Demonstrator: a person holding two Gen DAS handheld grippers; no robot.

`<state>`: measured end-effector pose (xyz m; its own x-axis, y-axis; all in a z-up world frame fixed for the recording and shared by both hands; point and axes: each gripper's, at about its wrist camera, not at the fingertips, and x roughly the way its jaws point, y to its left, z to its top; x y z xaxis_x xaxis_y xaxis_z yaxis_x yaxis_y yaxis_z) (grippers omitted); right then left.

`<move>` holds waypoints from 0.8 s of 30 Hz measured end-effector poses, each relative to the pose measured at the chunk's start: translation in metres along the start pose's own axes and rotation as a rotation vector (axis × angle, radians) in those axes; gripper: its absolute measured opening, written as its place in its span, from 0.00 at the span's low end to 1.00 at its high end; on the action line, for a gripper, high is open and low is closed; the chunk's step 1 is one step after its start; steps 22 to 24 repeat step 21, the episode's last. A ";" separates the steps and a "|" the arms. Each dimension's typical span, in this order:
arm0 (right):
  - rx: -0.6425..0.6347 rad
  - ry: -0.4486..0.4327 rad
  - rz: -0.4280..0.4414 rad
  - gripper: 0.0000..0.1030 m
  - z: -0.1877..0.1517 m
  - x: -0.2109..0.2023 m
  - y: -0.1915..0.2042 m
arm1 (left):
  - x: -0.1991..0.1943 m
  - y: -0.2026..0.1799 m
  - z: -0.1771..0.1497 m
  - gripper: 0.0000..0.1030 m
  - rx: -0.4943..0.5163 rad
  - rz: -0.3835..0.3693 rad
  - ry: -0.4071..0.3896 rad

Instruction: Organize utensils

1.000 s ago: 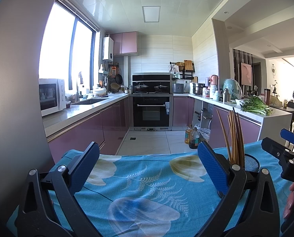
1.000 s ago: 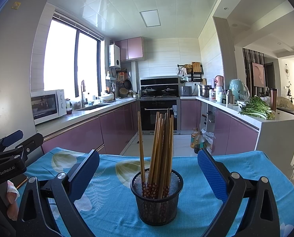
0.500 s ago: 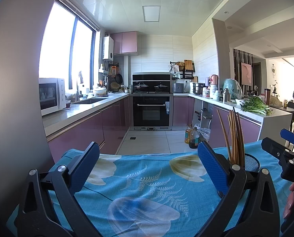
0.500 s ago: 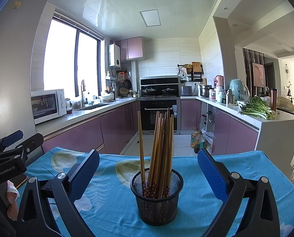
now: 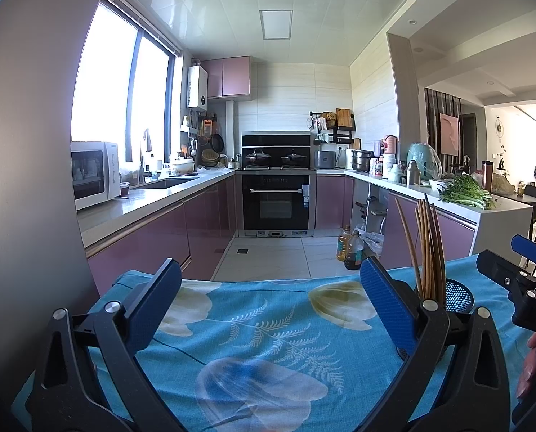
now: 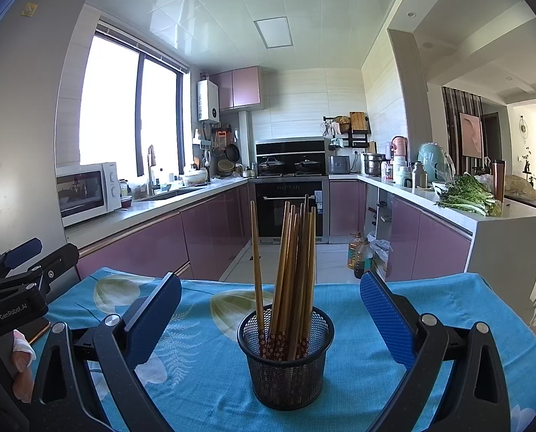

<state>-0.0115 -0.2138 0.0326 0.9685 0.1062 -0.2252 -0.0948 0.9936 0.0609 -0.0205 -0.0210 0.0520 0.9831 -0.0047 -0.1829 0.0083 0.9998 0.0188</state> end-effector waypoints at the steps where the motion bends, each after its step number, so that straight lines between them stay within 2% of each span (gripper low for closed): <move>1: 0.001 0.000 0.000 0.93 0.000 0.000 0.000 | 0.000 0.000 0.000 0.95 0.000 0.001 0.000; 12: 0.003 0.005 -0.002 0.93 -0.002 0.001 0.000 | -0.005 -0.004 -0.004 0.95 0.016 0.003 -0.005; 15: -0.003 0.012 -0.014 0.93 -0.005 0.001 -0.004 | 0.002 -0.003 -0.006 0.95 0.008 0.005 0.035; 18: 0.005 0.057 -0.029 0.93 -0.012 0.006 -0.023 | 0.012 0.002 -0.011 0.95 0.019 0.022 0.083; 21: 0.011 0.174 -0.091 0.93 -0.025 0.023 -0.055 | 0.034 0.011 -0.021 0.95 0.027 0.039 0.188; 24: 0.011 0.174 -0.091 0.93 -0.025 0.023 -0.055 | 0.034 0.011 -0.021 0.95 0.027 0.039 0.188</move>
